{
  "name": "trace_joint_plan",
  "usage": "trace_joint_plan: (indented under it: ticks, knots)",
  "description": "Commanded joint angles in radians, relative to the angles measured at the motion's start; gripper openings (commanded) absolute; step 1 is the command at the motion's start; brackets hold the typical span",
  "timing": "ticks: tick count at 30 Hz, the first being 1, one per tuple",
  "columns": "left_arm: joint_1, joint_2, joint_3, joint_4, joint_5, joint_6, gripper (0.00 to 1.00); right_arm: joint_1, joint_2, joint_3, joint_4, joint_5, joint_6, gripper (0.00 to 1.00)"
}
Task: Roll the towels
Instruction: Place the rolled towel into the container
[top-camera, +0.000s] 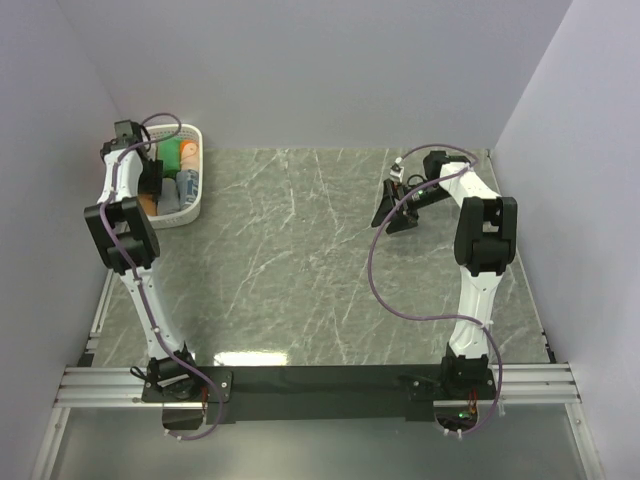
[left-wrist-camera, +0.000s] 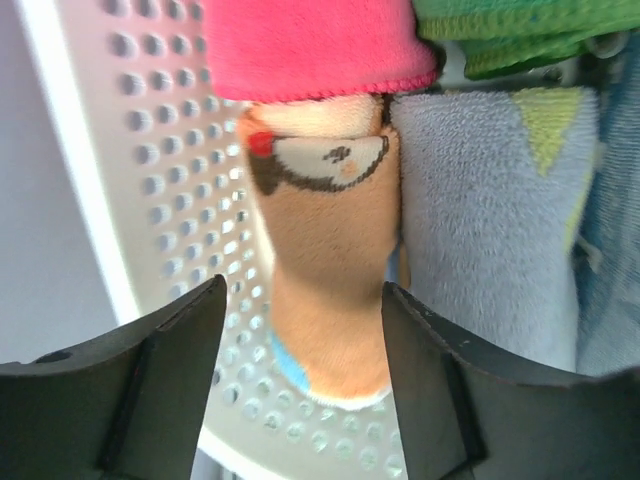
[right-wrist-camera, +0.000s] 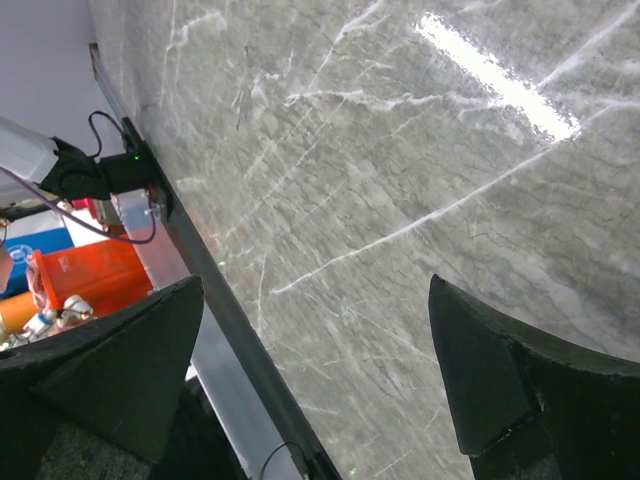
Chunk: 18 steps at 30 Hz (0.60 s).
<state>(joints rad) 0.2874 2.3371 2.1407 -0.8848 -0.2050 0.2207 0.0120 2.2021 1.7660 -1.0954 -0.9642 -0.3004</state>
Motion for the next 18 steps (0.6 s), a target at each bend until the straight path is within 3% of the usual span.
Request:
trace_joint_plan:
  ticks: [1,6,8,9,15,18]
  knots:
    - [-0.002,-0.111,0.054,-0.008,0.013,0.025,0.68,-0.006,-0.002,0.033,-0.006,-0.034,-0.002,1.0]
    - [-0.03,-0.177,0.071,0.007,0.047,0.058,0.74,-0.006,-0.053,0.015,0.066,-0.021,0.041,1.0]
    - [-0.065,-0.2,0.084,0.01,0.078,0.072,0.84,-0.007,-0.056,0.03,0.063,-0.004,0.044,1.0]
    - [-0.079,-0.228,0.081,0.02,0.088,0.075,0.99,-0.006,-0.064,0.047,0.06,0.004,0.043,1.0]
    - [-0.255,-0.289,0.082,0.033,0.165,0.04,0.99,-0.006,-0.157,0.061,0.113,0.154,0.059,1.0]
    - [-0.397,-0.292,0.079,0.053,0.165,-0.007,0.99,-0.007,-0.253,0.006,0.208,0.26,0.087,1.0]
